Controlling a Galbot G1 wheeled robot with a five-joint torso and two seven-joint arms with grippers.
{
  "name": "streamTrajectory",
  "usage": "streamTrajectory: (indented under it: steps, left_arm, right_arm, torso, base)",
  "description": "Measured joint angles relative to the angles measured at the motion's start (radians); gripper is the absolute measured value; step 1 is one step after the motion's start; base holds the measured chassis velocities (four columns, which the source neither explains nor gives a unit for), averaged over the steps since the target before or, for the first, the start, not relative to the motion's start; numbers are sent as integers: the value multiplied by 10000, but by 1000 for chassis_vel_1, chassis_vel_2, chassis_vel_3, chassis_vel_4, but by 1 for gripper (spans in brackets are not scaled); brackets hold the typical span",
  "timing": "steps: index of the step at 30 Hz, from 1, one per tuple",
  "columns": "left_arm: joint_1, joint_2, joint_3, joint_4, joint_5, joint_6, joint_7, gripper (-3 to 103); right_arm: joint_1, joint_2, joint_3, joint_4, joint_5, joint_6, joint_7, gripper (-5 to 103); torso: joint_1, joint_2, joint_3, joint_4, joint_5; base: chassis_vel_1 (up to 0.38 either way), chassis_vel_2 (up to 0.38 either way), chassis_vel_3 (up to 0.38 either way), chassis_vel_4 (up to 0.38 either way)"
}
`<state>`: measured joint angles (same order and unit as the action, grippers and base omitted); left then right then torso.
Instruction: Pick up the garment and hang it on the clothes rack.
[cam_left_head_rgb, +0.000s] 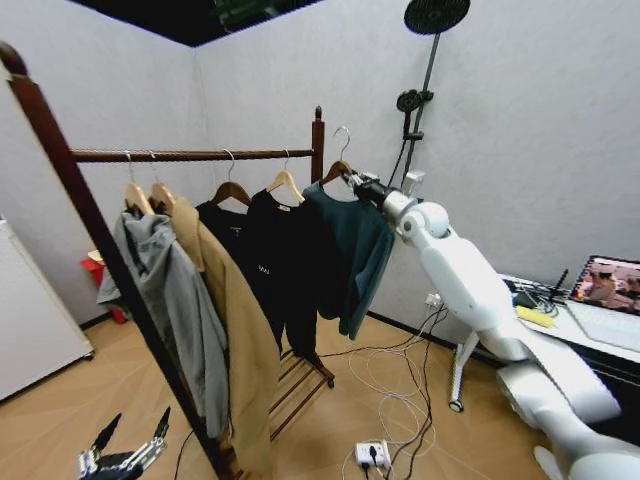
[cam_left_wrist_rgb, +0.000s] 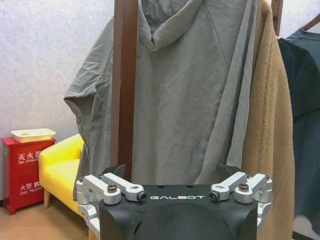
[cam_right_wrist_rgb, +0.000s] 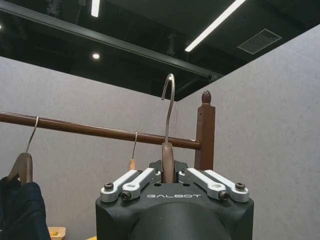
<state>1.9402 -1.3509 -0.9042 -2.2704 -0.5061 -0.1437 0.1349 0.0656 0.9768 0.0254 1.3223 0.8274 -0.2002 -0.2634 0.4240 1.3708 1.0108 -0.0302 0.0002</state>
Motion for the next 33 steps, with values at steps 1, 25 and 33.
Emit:
streamTrajectory:
  steps: [1,25,33]
  left_arm:
    - [0,0,0,-1,0,0,0,100]
    - [0,0,0,0,0,0,1,100]
    - [0,-1,0,0,0,0,1,100]
  right_arm:
    - [-122,-94,83,109,28,0,-3,9]
    - [-3221,-2050,2881,6984,2909,-2632,2263,9]
    - [-3147,-2062,2779,7196,3626,-2527,2315,9]
  torso:
    - [2,0,0,-1,0]
    - [11,-4,3,5,-2]
    - [11,-3,4,5,-2]
  base:
    - [0,0,0,0]
    - [0,0,0,0]
    - [0,0,0,0]
